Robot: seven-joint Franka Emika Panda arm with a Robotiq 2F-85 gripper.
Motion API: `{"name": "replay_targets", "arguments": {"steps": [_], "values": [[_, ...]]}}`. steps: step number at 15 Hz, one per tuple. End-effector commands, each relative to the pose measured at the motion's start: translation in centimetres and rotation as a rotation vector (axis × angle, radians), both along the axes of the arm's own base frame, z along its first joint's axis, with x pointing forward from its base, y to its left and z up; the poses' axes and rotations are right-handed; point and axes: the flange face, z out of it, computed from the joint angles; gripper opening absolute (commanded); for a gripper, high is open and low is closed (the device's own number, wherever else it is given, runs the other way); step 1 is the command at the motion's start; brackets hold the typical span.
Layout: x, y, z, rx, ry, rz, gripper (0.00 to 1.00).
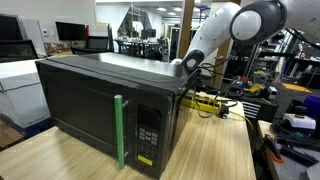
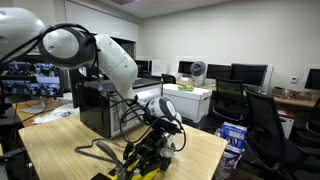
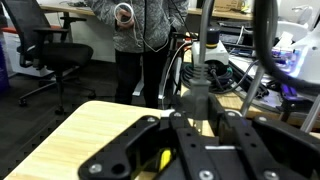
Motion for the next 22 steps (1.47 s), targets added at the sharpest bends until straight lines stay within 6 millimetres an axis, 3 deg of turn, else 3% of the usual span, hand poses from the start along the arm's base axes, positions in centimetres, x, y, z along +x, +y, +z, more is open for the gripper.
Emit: {"name": "replay_targets", "arguments": {"steps": [1, 9, 22], "values": [[-0.1, -0.8, 0.5, -0.007, -0.086, -0.034, 0.08], [1.1, -2.8, 1.2, -0.029, -0.214, -0.053, 0.08], [1.6, -0.5, 2.5, -0.06, -0.153, -0.013, 0.08]]}}
